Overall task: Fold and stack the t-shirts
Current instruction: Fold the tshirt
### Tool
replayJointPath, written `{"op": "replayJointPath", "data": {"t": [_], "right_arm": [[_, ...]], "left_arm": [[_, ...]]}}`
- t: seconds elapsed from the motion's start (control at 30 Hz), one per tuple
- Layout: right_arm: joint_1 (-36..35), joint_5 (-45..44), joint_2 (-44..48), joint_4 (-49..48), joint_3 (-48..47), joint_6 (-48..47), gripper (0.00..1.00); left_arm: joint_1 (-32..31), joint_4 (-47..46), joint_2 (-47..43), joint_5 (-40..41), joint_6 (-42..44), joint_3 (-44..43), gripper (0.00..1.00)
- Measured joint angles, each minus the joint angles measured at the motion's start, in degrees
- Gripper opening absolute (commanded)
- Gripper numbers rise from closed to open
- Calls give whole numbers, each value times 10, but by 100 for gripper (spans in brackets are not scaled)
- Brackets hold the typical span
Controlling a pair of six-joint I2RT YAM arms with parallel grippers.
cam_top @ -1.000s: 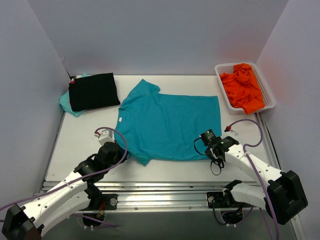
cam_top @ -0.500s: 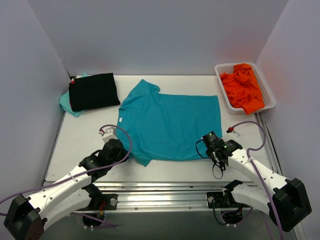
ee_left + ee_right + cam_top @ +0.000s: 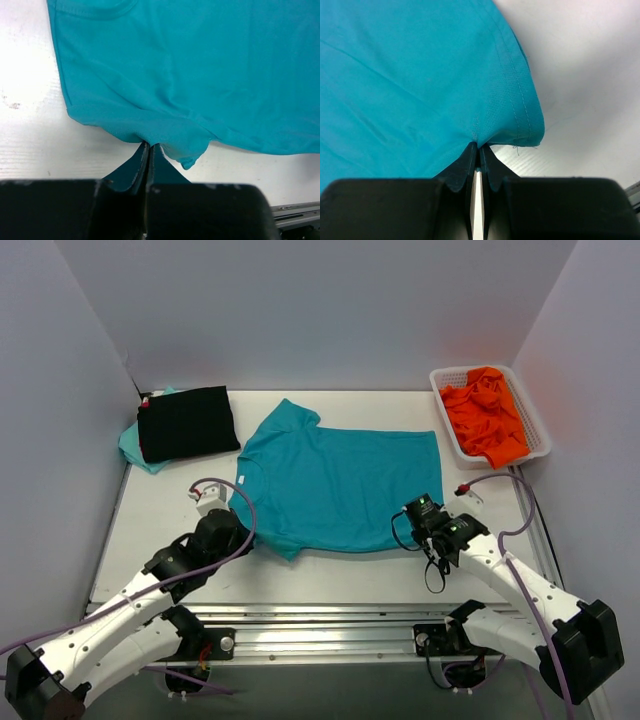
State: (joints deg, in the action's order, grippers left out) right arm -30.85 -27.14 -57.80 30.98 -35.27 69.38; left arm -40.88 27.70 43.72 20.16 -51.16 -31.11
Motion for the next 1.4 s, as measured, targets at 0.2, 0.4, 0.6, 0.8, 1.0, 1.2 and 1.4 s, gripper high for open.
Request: {"op": "replayJointPath", "data": {"t": [0.2,0.4,0.6,0.8,1.0,1.2,1.4], "right_arm": [[0,-13,-40,-16,-50,-22,0],[0,-35,-84,-34,-89,-46,0],[4,-54,-143,-55,-125,-67,0],[32,-54,-204,-81,-157,-88,0],[89,-47,-310,-104,-217,-106,0],[124,-38,-451,-100,-337,-109,28],[137,-40,-565,-76,-477,-125,100]], "left_arm": [[2,-5,59,7,15,-61,2],[23,-30,132,8,26,-87,2],[55,-61,205,-2,39,-125,2],[101,-97,273,-31,55,-176,2],[161,-130,376,-66,70,-226,2],[221,-157,565,-123,91,-336,43],[259,-159,687,-172,98,-422,83]]}}
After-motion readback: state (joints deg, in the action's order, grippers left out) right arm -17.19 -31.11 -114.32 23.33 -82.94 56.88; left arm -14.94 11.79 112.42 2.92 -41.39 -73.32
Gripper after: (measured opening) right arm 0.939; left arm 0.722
